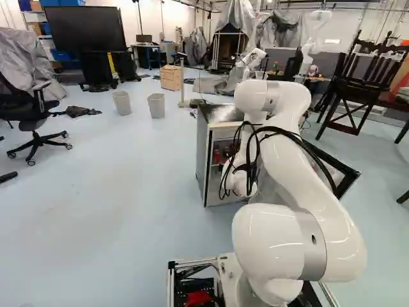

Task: Grab a drink from the fridge

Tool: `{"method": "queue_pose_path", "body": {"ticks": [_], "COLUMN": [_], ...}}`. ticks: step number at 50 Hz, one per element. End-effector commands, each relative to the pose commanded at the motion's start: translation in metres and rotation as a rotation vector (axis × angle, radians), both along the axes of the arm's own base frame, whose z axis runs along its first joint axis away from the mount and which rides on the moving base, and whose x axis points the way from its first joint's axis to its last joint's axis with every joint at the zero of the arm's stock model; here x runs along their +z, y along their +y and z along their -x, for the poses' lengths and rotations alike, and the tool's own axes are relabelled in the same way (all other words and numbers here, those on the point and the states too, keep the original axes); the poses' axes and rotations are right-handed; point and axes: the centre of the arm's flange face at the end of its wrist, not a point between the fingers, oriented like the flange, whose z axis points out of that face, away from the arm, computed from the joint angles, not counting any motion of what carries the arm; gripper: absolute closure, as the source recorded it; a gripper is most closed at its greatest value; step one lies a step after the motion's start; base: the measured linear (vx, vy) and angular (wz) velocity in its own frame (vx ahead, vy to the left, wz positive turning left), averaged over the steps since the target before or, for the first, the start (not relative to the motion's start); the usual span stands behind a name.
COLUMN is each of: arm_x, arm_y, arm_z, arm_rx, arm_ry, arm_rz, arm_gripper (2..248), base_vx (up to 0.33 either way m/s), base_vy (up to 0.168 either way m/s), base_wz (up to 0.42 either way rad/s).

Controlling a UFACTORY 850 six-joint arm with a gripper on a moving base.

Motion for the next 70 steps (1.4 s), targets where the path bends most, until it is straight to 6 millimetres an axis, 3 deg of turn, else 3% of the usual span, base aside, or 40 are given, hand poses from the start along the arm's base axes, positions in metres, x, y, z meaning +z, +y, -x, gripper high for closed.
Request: {"method": "queue_pose_path", "body": {"ticks": [70], "arm_x": [-0.016], "arm_y": [-0.028], "arm_z": [-0.037], "arm_rx": [0.140], "arm_ry": [-0.081], "arm_rz": [-0.025], "arm_gripper": [3], "base_vx": [0.000], "base_vy": [0.000], "base_wz": [0.000]}}
